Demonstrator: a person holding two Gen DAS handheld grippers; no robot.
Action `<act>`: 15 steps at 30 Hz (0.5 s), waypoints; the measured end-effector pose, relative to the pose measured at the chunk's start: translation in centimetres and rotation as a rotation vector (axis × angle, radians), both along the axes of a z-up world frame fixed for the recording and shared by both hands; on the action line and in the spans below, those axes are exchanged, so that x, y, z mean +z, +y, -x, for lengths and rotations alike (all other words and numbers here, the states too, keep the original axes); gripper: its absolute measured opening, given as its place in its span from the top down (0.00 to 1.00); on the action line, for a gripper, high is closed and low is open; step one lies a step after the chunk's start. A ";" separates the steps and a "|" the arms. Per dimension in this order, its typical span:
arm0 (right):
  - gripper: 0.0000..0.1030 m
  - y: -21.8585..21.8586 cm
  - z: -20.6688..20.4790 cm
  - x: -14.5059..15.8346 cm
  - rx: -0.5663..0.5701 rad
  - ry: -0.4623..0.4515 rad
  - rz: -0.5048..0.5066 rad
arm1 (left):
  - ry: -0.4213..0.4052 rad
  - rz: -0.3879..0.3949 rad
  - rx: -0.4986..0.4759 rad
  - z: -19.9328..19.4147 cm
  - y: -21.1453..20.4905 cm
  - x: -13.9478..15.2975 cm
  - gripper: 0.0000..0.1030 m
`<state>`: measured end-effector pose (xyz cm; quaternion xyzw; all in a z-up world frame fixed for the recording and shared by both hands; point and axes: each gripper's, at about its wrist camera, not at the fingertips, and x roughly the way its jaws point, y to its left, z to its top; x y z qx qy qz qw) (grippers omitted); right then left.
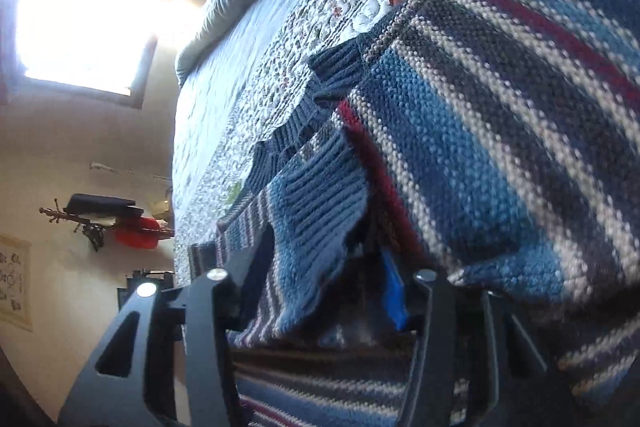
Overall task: Fold small clothes
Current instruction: 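Grasp the opposite side edge of the sweater with the right gripper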
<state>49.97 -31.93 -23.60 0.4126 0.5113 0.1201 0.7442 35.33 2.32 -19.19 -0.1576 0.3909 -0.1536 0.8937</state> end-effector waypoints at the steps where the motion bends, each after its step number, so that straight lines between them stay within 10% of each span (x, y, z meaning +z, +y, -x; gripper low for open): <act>1: 0.71 0.3 -0.5 0.0 0.013 0.002 0.017 | -0.007 -0.003 0.000 0.1 0.0 0.1 0.04; 3: 0.92 0.7 -1.1 0.3 0.037 -0.006 0.057 | -0.011 0.004 0.006 0.2 0.3 0.3 0.04; 15: 0.93 1.2 -2.8 7.2 0.104 -0.176 0.263 | -0.003 0.003 0.001 0.2 0.4 0.0 0.04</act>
